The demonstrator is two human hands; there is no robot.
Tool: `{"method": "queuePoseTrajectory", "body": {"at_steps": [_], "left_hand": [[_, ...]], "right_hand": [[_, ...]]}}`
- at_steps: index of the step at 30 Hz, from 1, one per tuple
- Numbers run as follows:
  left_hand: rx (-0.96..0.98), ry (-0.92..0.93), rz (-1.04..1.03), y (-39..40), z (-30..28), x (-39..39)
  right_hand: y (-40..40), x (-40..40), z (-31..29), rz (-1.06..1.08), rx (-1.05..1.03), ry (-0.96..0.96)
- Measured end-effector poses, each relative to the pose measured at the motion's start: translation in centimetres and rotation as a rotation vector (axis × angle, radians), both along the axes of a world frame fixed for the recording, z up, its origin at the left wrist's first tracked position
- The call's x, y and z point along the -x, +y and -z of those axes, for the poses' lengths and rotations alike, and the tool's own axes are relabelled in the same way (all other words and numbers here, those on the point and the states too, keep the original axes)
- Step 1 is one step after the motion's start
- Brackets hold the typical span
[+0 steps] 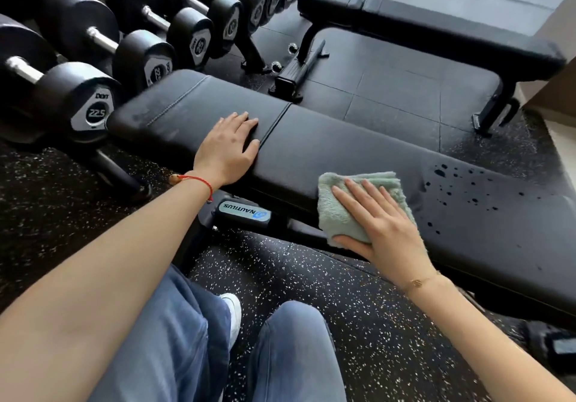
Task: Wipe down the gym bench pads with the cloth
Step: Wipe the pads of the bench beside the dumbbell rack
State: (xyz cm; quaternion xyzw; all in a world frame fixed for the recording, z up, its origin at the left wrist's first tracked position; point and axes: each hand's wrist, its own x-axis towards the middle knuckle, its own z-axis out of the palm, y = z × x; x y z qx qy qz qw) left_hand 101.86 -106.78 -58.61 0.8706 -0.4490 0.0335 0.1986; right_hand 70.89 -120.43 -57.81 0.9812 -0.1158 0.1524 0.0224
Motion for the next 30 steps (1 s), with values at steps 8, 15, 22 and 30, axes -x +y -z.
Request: {"method": "queuePoseTrajectory", "body": {"at_steps": [8, 15, 22, 30], "left_hand": [[0.004, -0.002, 0.002, 0.2, -0.2, 0.2], [0.006, -0.002, -0.018, 0.0, 0.0, 0.2], [0.019, -0.001, -0.018, 0.1, -0.2, 0.3], [0.018, -0.006, -0.031, 0.1, -0.2, 0.4]], "right_hand": [[2.7, -9.2, 0.5, -0.082, -0.03, 0.052], [-1.5, 1.6, -0.6, -0.03, -0.017, 0.053], [2.9, -9.9, 0.0, -0.118, -0.042, 0.061], [-0.8, 1.3, -0.7, -0.031, -0.007, 0.008]]}}
